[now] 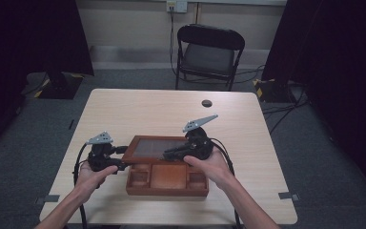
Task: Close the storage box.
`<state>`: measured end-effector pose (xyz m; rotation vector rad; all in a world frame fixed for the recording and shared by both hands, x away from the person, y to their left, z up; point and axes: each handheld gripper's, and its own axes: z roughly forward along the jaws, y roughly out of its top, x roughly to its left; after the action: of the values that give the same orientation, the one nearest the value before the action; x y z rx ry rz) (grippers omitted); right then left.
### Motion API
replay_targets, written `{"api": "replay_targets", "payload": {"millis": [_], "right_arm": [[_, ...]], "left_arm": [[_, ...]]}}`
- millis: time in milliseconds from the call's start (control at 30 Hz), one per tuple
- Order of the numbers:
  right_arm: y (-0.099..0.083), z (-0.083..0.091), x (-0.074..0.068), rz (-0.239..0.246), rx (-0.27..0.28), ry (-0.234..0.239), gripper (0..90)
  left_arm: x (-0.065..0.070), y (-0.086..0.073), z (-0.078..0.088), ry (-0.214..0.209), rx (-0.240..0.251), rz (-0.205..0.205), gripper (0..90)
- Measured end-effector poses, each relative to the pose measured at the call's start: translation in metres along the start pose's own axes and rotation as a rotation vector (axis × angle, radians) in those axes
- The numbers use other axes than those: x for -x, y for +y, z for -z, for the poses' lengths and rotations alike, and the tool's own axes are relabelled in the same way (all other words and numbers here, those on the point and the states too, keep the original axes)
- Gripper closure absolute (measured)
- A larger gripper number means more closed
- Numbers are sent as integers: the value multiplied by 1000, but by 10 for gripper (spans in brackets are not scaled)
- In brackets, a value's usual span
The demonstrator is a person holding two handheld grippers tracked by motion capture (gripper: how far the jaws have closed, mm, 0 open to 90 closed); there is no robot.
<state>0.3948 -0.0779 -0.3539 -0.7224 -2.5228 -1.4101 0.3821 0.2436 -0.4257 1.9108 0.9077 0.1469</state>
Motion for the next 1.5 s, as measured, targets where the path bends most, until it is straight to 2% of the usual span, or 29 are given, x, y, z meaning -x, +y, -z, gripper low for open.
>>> {"api": "replay_targets", "payload": {"millis": [167,333,467,633,700,833,1067,1267,1400,1500], "right_arm": [[-3,-4,5,12,6,-13,812],[-5,-5,8,15,-4,-20,813],[-5,-6,6,17,-13,-34,813],[-4,-6,3,26,-23,-52,814],[-5,-6,4,26,-24,-50,814],[-5,-5,4,29,-20,-53,814],[-12,-8,4,28,-40,-44,814],[-18,-12,3,39,-44,-39,815],[-22,-15,3,41,-58,-37,815],[-27,-18,3,41,-62,-37,815]], "left_arm": [[-5,-1,-5,18,-16,7,282],[-7,-2,-8,17,-30,7,285],[-8,-3,-7,15,-27,13,283],[-13,-4,-6,41,-36,6,267],[-17,-5,-5,43,-36,17,271],[-27,-7,1,80,-39,31,270],[-43,-8,17,130,8,79,274],[-44,-9,15,132,-11,60,274],[-44,-9,13,126,-22,61,274],[-45,-9,14,137,-24,66,274]]}}
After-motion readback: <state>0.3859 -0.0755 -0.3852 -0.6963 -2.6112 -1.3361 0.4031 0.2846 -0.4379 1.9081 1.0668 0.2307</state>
